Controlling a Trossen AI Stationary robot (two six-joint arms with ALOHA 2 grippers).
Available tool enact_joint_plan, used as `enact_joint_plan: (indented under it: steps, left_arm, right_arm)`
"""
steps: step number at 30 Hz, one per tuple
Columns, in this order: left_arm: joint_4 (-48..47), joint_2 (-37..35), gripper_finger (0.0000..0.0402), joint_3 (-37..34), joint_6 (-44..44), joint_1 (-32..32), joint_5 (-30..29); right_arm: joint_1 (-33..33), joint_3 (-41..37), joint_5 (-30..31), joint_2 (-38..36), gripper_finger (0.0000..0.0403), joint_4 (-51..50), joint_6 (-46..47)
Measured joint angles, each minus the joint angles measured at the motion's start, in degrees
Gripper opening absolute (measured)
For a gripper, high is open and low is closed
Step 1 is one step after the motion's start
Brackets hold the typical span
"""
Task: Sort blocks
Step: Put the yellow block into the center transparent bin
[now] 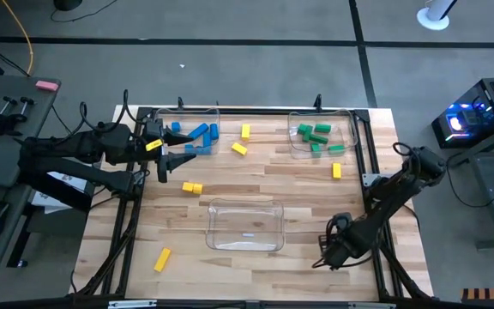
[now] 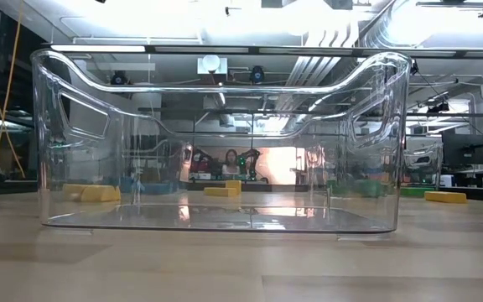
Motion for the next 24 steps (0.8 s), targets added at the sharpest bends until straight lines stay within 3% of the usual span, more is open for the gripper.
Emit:
enact_joint_plan:
  steps: [10, 19, 24]
  left_arm:
    - [0.05, 0.0, 0.0262, 0.0, -1.55, 0.0, -0.01]
    - [0.07, 0.0, 0.0262, 0.0, -2.99, 0.0, -0.03]
    - [0.09, 0.0, 0.0262, 0.0, -3.03, 0.0, -0.03]
  right_arm:
    - [0.01, -11.3, 2.26, -7.45, 0.0179, 13.72, 0.18]
    - [-0.37, -17.29, 1.72, -8.09, 0.0179, 22.0, 0.09]
    - [-1.61, -17.3, 1.88, -8.31, 0.0171, 21.89, -3.05]
